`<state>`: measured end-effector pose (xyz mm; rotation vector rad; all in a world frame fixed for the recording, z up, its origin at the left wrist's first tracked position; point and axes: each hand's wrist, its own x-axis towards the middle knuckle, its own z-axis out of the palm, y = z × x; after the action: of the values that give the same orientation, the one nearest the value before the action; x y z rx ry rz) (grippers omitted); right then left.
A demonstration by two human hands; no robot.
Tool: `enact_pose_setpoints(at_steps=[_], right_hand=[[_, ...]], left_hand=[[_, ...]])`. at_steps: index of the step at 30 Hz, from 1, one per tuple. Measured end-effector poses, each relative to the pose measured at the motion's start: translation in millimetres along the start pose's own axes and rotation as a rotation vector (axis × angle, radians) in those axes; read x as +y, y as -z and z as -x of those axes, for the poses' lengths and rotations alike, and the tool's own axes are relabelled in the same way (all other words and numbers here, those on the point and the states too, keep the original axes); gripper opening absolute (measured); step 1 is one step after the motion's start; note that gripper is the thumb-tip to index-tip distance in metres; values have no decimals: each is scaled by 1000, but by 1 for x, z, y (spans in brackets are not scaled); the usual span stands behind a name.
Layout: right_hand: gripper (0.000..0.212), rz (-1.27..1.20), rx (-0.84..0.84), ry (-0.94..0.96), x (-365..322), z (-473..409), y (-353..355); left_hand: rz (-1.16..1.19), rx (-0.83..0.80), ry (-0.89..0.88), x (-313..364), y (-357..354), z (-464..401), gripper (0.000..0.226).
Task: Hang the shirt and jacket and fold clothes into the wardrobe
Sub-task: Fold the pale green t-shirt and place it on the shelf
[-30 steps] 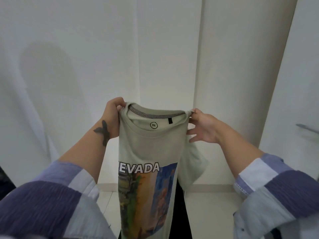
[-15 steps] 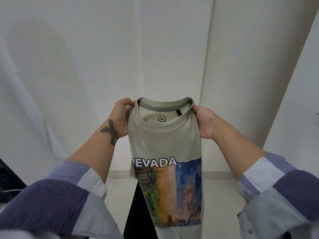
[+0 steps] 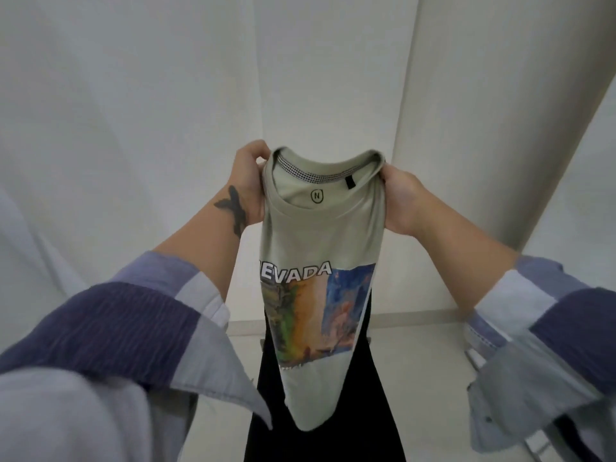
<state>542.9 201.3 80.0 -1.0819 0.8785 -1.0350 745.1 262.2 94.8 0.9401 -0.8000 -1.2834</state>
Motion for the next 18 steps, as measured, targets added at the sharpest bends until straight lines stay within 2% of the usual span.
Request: enact_pose_setpoints(at_steps=[2,4,6,8,11,14,18], right_hand=[[38,-16,-9,12,-1,1,-3],[38,-16,-22,11,4,5,-3],[39,-9,-21,-6,18,13,0],[43,-16,-17,-39,39,23,9],[47,-44,-19,-134,82,45,29],[47,-52,-9,-262,133,80,52],[51,-20,2,-435,206,138,83]], left_hand=[[-23,-57,13,1,3,-3,38],[-13,-76,29,-6,7,-2,51],[-34,-113,61,-20,4,11,39],[-24,-92,102,-41,4,28,14],[12,-89,206,-86,13,58,25],[61,-79,314,-137,22,99,13],[46,-6,488,-207,32,165,12]])
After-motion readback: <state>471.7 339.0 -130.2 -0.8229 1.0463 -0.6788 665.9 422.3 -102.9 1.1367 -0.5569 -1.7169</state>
